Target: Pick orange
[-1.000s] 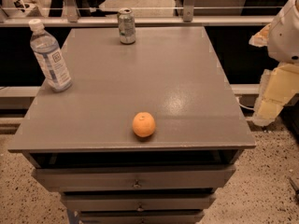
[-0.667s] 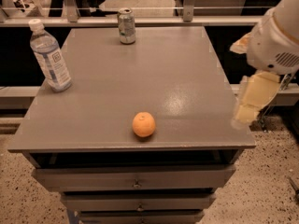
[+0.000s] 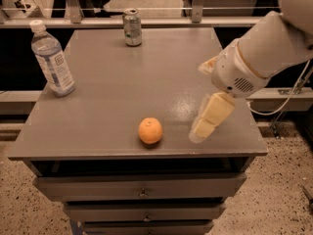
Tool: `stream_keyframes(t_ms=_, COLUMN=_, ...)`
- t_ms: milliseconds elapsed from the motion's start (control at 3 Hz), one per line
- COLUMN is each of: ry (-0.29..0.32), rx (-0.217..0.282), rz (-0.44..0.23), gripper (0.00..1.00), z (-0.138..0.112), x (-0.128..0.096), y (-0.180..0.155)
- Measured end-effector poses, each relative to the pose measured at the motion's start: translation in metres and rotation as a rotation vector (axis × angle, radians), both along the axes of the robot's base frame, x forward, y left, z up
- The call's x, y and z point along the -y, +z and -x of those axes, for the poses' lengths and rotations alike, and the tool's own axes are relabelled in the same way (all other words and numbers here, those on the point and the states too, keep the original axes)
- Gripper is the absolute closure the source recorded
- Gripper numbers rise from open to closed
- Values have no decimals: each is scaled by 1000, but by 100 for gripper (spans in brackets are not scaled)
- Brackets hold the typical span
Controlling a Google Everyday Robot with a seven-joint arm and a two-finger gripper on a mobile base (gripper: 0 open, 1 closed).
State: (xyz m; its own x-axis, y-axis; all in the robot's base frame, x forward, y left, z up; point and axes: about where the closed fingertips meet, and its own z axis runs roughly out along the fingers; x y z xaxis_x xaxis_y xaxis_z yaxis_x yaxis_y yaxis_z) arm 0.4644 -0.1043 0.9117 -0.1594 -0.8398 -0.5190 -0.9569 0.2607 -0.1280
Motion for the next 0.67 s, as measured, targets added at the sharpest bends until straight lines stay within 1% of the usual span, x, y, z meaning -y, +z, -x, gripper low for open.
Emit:
stream_keyframes(t_ms=333, ry=25, rx=-8, rz=-114, gripper=0, z=-1, x=-36, y=-15)
stream_keyframes(t_ms=667, ry=45, rx=-10, rz=-207, gripper=0, z=2, x=-66, y=-36)
